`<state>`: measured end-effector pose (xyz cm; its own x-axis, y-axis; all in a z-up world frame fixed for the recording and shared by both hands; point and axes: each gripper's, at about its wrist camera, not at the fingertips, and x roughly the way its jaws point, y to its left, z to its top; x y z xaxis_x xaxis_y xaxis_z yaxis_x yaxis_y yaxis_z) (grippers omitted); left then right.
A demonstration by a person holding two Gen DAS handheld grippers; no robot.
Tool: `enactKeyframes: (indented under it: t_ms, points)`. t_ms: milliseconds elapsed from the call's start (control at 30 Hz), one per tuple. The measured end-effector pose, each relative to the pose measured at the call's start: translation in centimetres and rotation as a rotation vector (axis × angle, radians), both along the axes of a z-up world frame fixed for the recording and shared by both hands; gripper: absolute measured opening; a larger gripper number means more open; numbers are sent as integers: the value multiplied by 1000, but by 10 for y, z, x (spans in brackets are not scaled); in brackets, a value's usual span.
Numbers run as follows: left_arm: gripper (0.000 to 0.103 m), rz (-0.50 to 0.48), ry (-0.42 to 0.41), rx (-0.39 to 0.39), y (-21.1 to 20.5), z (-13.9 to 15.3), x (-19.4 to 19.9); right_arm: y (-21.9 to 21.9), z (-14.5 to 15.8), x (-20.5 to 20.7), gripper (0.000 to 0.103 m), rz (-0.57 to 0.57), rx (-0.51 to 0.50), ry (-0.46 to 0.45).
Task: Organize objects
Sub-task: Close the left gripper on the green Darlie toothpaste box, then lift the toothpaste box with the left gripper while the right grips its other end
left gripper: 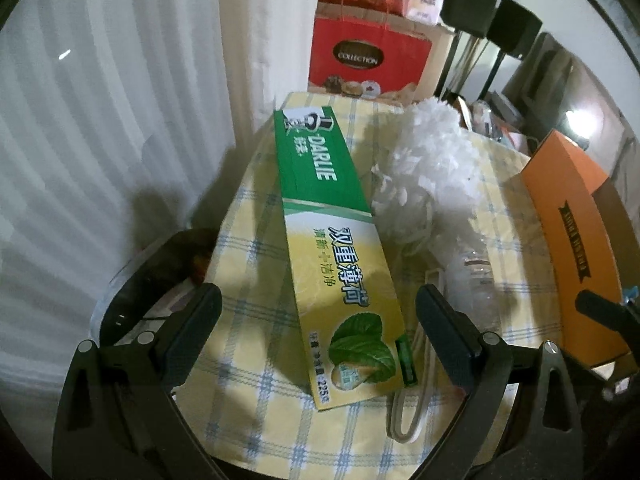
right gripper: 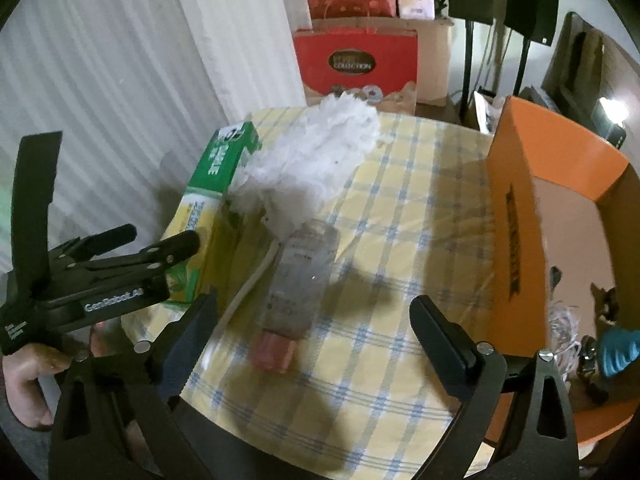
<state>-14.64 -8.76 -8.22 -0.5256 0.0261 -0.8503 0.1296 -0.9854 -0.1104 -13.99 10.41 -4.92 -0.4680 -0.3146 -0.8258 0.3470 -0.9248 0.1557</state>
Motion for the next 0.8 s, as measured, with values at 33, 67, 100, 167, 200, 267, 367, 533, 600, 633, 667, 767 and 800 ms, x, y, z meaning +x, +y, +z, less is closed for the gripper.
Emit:
enactKeyframes:
  t_ms: [33, 67, 100, 167, 200, 267, 367, 533, 600, 633, 667, 767, 800]
  points:
    - [97, -1, -6, 5, 0, -2, -1, -1, -3, -1, 97, 3, 1, -5]
    - [97, -2, -11, 10, 1, -4, -2, -2, -4, 0, 97, 3, 1, -7]
    - [96, -3, -17, 14, 2, -7, -4, -3, -5, 0, 97, 4, 0, -9]
    - [93, -9, -26, 20, 3, -11, -6, -4, -7, -1, 96, 4, 1, -12]
    - [91, -11, -35, 21, 4, -14, -7, -5, -8, -1, 96, 4, 1, -13]
    - [80, -11, -50, 23, 4, -19, -10, -5, -10, -1, 95, 4, -2, -17]
    - [73, -14, -64, 39, 3, -26, -13, -7, -14, -1, 92, 8, 0, -29]
    - [60, -18, -61, 80, -2, -31, -11, -8, -14, -5, 91, -1, -12, -34]
    - [58, -17, -53, 87, -6, -31, -9, -9, -11, -8, 91, -4, -27, -34]
    - [56, -11, -45, 95, -9, -30, -7, -9, -9, -9, 91, -3, -38, -35]
    - [55, -3, -37, 101, -13, -30, -5, -10, -8, -11, 91, -1, -47, -36]
    - [54, 11, -28, 125, -22, -29, -1, -15, -3, -17, 91, 6, -74, -42]
    - [54, 16, -26, 137, -25, -29, 2, -17, -2, -18, 91, 11, -83, -45]
